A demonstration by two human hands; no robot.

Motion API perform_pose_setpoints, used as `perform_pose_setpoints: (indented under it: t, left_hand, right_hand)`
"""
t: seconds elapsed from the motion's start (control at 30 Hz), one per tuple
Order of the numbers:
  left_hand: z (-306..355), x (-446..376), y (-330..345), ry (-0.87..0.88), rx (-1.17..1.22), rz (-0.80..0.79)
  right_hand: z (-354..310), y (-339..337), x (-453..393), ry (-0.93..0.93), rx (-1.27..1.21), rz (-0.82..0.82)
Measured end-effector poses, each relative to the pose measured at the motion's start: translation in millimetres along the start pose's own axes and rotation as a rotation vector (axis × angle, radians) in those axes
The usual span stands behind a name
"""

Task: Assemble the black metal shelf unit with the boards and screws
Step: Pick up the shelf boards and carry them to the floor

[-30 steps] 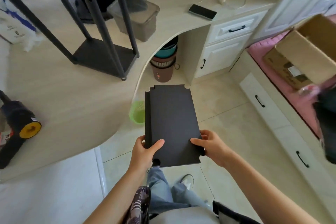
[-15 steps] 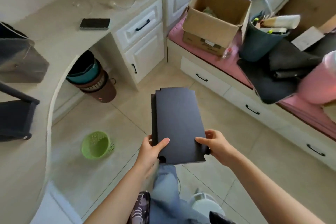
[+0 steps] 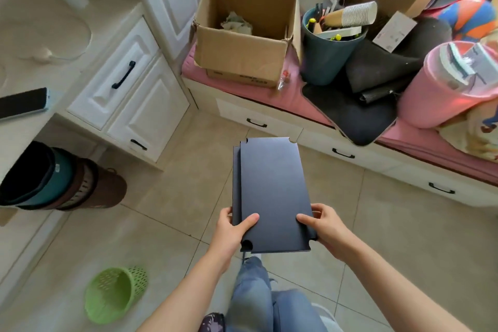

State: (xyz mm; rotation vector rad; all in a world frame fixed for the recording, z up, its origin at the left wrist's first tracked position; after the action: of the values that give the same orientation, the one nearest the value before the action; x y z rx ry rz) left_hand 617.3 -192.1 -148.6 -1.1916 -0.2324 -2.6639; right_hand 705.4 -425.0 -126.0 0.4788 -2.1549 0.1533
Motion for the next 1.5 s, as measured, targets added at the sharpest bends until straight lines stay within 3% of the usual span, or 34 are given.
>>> perform_pose_setpoints:
  t: [0.2,0.4,0.83,1.1,1.5]
  left_hand:
    - [-1,-55,12,-0.051,-0.047,0.077]
    - [-48,-126,31,-0.099,-0.031,0.147]
    - [-259,-350,22,-0.299,-0.102,0.134]
    - [-374,-462,-2,-0.365,0.132,0.091]
    - [-421,-531,-16,-0.333,0.188,0.084]
  right_hand:
    - [5,-27,-59,0.047,-0.034,0.045]
    - [43,-53,-148,0.075,0.006,0.032]
    - [217,-78,-396,0.141,0.126,0.023]
    - [286,-62,-528,0.137,0.266,-0.028]
    - [320,-56,-601,0.101,0.27,-0.021]
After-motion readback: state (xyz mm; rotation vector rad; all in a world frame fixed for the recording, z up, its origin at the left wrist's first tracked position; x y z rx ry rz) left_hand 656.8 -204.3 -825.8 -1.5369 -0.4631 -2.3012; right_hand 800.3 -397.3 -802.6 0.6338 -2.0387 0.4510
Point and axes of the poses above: each hand's wrist, its own x-axis away from the middle knuckle, its own y-axis out of the palm, z = x × y, the point moved 10 cm from there along -x, towards the middle knuckle, and after that the axes turned 10 degrees about -z, right-handed, at the moved point
